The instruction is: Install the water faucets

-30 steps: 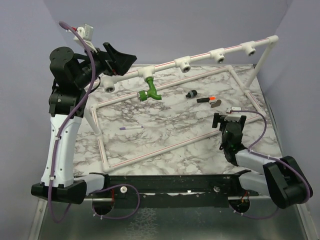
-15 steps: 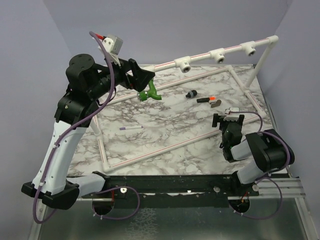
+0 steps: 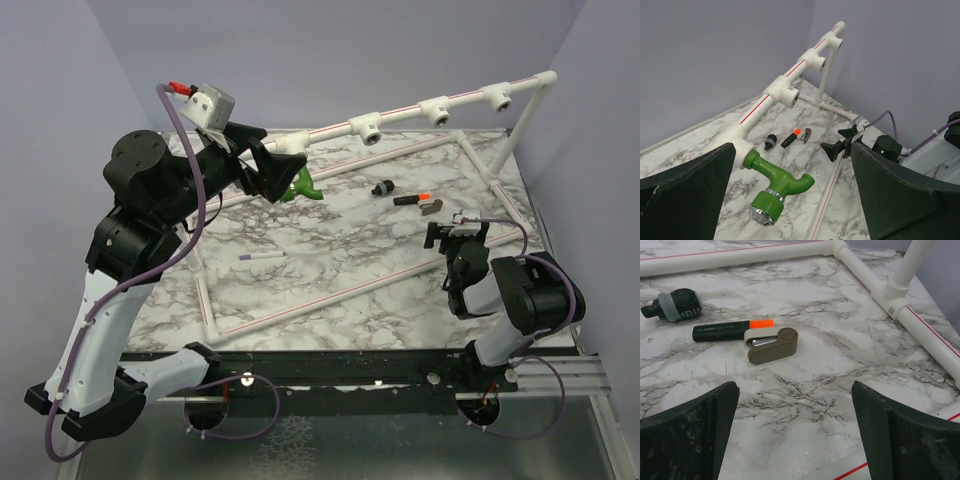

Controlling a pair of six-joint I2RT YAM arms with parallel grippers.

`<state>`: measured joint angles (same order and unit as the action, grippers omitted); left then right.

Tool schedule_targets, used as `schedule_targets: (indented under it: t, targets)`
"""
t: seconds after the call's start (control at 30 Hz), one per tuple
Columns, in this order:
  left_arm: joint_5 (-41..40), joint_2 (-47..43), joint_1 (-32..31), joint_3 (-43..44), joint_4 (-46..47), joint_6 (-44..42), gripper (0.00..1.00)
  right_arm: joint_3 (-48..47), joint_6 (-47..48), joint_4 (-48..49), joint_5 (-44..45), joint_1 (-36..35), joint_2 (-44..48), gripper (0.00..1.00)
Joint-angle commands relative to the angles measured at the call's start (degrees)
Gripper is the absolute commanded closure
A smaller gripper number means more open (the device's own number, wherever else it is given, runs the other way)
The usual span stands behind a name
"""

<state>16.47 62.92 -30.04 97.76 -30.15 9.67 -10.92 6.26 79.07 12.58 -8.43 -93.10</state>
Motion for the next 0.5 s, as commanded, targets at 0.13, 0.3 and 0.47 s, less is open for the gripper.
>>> schedule_targets:
  t: [0.13,0.3,0.47]
  targets:
    - [1.5,-5.0,-0.2,-1.4,0.8,2.7,0.01,-1.5,-1.7,-1.5,0.8,0.8,0.1,0.0]
    - [3.4,-7.2,-0.2,0.9,2.8,6.2,0.01,-2.1,-1.9,-2.7,0.7,0.9,-0.1,0.0]
    - [1.7,-7.5,-0.2,1.9,2.8,8.1,0.01,-3.1,-2.7,-5.2,-0.4,1.8,0.2,0.0]
